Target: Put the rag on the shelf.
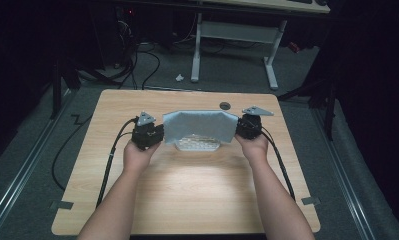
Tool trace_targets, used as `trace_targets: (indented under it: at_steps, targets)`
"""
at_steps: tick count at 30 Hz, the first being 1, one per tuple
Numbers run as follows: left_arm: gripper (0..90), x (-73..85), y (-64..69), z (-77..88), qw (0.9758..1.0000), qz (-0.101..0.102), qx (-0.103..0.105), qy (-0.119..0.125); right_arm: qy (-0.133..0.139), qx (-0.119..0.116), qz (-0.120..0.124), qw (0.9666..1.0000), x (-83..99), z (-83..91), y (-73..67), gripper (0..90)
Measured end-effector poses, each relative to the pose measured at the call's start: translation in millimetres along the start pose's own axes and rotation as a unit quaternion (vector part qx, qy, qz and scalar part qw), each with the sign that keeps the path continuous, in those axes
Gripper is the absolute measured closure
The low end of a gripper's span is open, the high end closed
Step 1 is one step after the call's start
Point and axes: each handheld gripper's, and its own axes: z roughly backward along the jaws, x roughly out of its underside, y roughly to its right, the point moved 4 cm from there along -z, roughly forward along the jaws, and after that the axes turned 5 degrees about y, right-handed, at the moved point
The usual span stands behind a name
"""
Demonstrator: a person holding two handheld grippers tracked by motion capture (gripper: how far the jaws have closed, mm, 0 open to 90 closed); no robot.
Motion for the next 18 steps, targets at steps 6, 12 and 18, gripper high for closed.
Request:
trace_targets:
  at_steps: [6, 12, 18]
  targets:
    - [63.5, -2.1, -6.1, 6.7, 0.9999, 0.008, -0.007, 0.011, 0.007, 0.013, 0.002, 0.9999, -7.1, 12.3, 10.4, 70.5]
    - [59.2, -3.7, -14.0, 16.2, 0.9994, 0.014, -0.021, 0.022, 0.008, 0.02, 0.012, 0.9997, -8.4, 19.2, 11.8, 69.1]
    - [54.8, -3.7, -23.3, 29.4, 0.9985, 0.024, -0.031, 0.038, 0.013, 0.021, 0.02, 0.9995, -9.8, 28.2, 11.2, 68.2]
